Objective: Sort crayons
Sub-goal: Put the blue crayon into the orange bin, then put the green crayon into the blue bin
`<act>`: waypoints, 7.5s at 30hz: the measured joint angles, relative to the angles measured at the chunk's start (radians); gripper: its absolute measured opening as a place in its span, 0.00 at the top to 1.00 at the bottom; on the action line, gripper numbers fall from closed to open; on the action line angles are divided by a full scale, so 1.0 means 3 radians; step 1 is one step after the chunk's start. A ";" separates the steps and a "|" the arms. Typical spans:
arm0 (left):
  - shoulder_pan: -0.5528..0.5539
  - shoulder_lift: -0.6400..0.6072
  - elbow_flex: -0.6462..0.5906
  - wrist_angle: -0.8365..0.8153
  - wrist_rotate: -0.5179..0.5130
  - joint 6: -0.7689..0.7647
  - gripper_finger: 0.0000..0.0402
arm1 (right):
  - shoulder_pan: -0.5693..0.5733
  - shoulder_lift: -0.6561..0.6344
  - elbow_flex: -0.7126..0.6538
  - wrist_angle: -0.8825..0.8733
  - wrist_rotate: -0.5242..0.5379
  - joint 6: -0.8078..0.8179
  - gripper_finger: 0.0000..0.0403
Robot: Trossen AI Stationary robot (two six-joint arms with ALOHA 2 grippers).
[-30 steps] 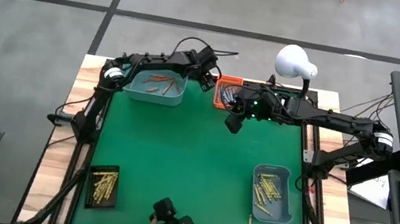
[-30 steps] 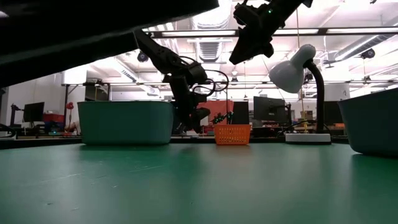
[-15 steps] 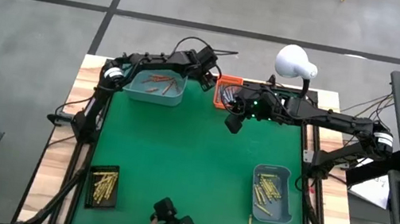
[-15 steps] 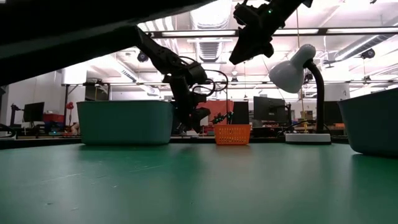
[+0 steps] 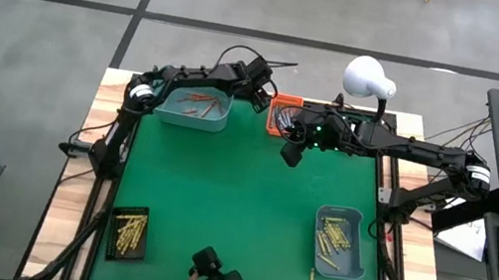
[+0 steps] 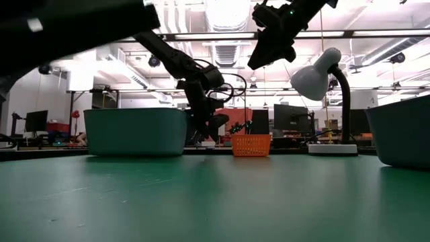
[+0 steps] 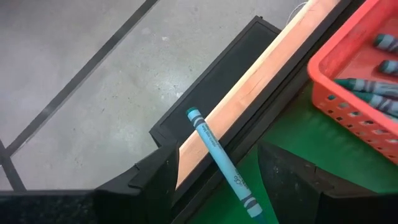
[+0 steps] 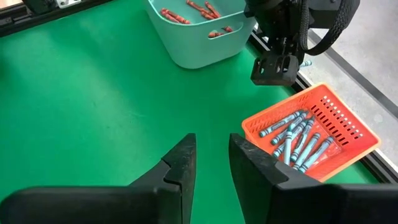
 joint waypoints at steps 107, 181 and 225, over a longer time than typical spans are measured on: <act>0.0227 0.0609 0.1153 -0.1055 0.0548 0.1440 0.50 | 0.0490 -0.0978 -0.0932 -0.0277 0.0095 0.0206 0.83; -0.0305 0.0048 0.0944 -0.1015 0.1625 0.0761 1.00 | 0.0491 -0.0978 -0.0980 -0.0300 0.0085 0.0549 0.83; -0.1804 -0.2356 -0.1426 0.0441 0.0571 -0.0160 0.76 | 0.2096 -0.0077 -0.0715 0.0108 -0.0027 0.2833 0.83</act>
